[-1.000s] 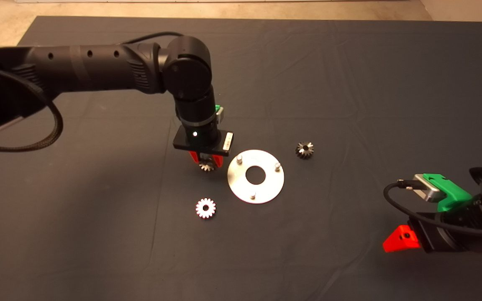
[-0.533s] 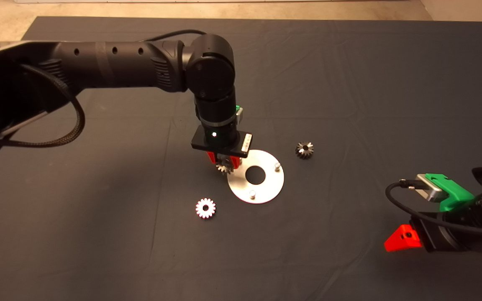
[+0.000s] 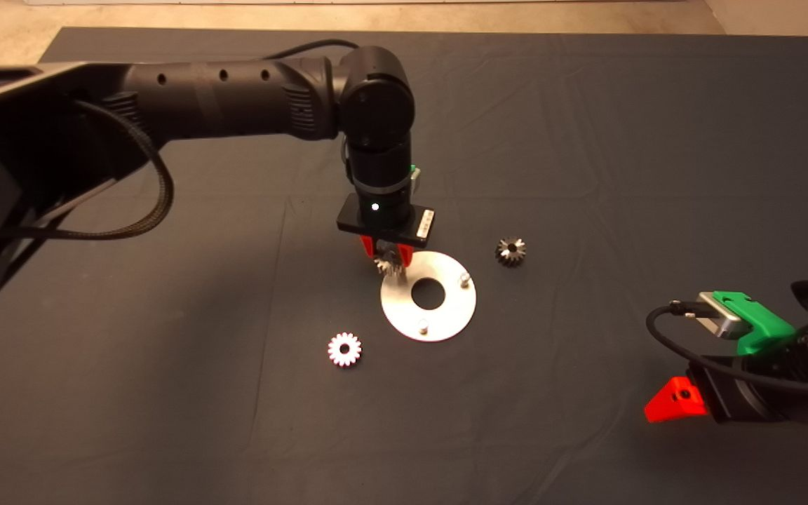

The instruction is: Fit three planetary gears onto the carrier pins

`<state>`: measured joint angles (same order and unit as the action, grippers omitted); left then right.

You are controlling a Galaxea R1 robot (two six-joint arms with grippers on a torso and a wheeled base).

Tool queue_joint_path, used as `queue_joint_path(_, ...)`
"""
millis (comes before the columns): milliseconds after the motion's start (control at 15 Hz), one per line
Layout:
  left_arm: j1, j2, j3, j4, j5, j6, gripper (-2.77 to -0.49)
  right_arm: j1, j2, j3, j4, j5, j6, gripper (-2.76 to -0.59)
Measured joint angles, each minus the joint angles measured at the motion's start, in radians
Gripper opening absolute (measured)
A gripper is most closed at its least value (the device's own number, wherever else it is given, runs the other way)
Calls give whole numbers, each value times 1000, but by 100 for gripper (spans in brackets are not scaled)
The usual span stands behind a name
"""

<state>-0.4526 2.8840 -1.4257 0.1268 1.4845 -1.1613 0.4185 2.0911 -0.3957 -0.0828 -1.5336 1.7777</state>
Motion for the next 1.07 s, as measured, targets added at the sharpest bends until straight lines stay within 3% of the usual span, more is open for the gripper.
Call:
queue_joint_path(400, 0, 2, -27, -1, 3, 42, -233, 0, 0, 0, 0, 0, 0, -60)
queue_joint_path(1067, 0, 24, -40, -13, 2, 44, -233, 0, 0, 0, 0, 0, 0, -60)
